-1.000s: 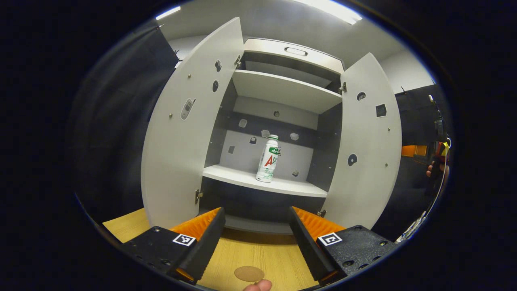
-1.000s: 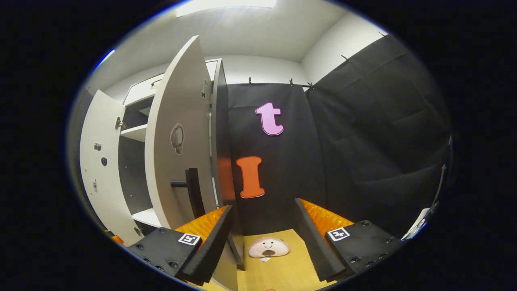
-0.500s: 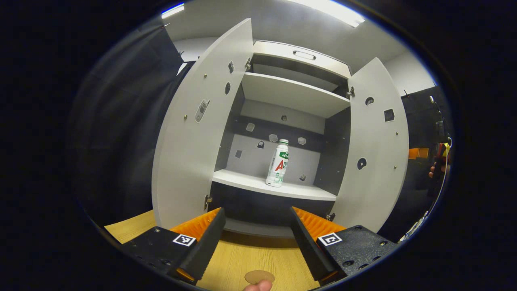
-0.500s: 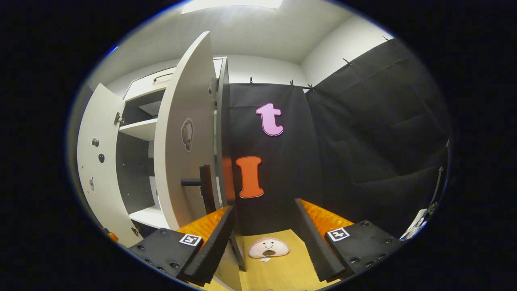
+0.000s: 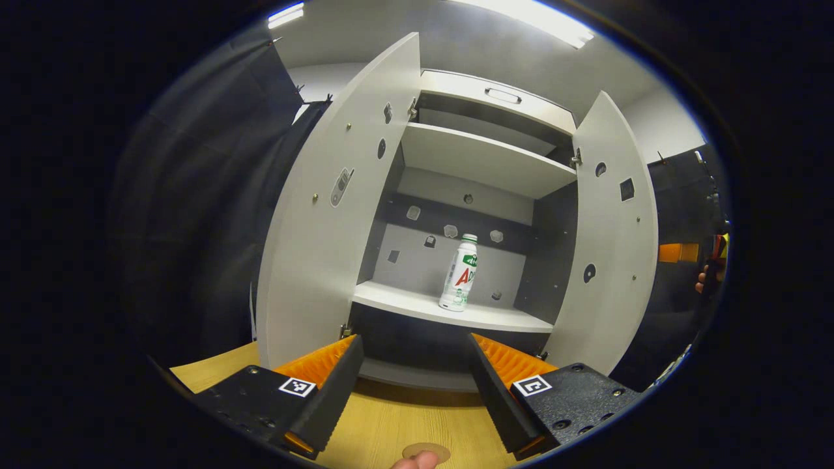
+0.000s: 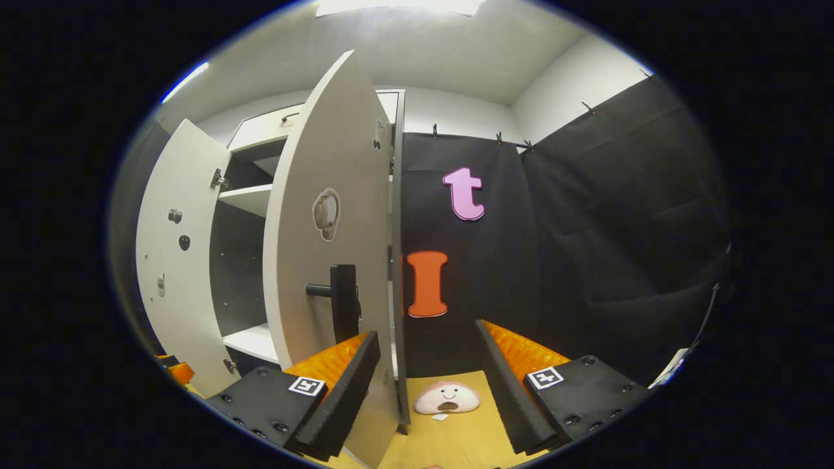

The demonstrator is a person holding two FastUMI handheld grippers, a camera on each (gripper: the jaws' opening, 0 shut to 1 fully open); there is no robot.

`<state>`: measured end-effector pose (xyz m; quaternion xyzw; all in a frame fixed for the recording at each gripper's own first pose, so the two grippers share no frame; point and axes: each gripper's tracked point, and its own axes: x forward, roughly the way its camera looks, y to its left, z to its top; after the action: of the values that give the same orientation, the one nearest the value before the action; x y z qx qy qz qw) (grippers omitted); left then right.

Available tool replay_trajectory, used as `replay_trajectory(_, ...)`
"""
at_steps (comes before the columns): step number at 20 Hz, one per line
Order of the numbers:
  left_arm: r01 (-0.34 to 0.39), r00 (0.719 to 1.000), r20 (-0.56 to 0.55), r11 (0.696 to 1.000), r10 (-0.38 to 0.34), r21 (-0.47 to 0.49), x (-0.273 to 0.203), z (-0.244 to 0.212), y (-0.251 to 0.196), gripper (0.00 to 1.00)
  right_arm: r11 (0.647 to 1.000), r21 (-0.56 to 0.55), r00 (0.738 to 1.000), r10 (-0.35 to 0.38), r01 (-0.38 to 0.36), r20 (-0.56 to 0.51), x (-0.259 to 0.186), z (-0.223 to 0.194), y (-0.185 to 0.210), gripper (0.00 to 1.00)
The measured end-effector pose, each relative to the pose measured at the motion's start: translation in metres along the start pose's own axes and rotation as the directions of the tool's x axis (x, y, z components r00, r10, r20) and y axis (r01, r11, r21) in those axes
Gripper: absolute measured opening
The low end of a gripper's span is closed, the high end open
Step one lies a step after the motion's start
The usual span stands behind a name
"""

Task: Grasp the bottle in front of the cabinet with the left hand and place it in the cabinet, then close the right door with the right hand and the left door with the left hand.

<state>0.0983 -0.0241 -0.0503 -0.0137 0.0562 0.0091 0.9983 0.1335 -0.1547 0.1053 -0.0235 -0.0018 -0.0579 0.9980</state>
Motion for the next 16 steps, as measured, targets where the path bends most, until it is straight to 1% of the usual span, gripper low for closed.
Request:
replay_trajectory(6, -0.044, 0.999, 0.008, 0.999, 0.044, 0.014, -0.005, 0.007, 0.021, 0.95, 0.999, -0.005, 0.999, 0.050, -0.050, 0.001, 0.004, -0.001, 0.029, 0.97)
replay_trajectory(8, -0.057, 0.998, 0.014, 0.998, 0.057, 0.022, -0.006, 0.009, 0.028, 0.95, 0.997, -0.006, 0.997, 0.082, -0.082, 0.003, 0.007, -0.002, 0.036, 0.97)
replay_trajectory(9, -0.063, 0.998, 0.015, 0.998, 0.063, 0.024, -0.008, 0.010, 0.030, 0.95, 0.995, -0.004, 0.995, 0.100, -0.100, 0.000, 0.008, -0.003, 0.044, 0.97)
replay_trajectory(10, -0.070, 0.997, 0.016, 0.997, 0.069, 0.025, -0.010, 0.010, 0.034, 0.92, 0.993, -0.002, 0.993, 0.116, -0.116, 0.000, 0.009, -0.003, 0.051, 0.97)
replay_trajectory(11, -0.076, 0.997, 0.018, 0.997, 0.076, 0.027, -0.011, 0.012, 0.037, 0.92, 0.991, -0.002, 0.991, 0.131, -0.131, -0.001, 0.012, -0.003, 0.060, 0.97)
replay_trajectory(12, -0.086, 0.996, 0.021, 0.996, 0.085, 0.029, -0.012, 0.012, 0.041, 0.95, 0.990, -0.001, 0.990, 0.140, -0.140, 0.001, 0.014, -0.004, 0.066, 0.97)
replay_trajectory(15, -0.115, 0.993, 0.025, 0.993, 0.114, 0.035, -0.015, 0.015, 0.053, 0.92, 0.984, 0.006, 0.984, 0.176, -0.176, -0.008, 0.023, -0.010, 0.088, 0.98)
replay_trajectory(16, -0.127, 0.992, 0.026, 0.991, 0.126, 0.036, -0.016, 0.016, 0.059, 0.92, 0.980, 0.010, 0.980, 0.201, -0.201, -0.014, 0.024, -0.012, 0.100, 0.98)
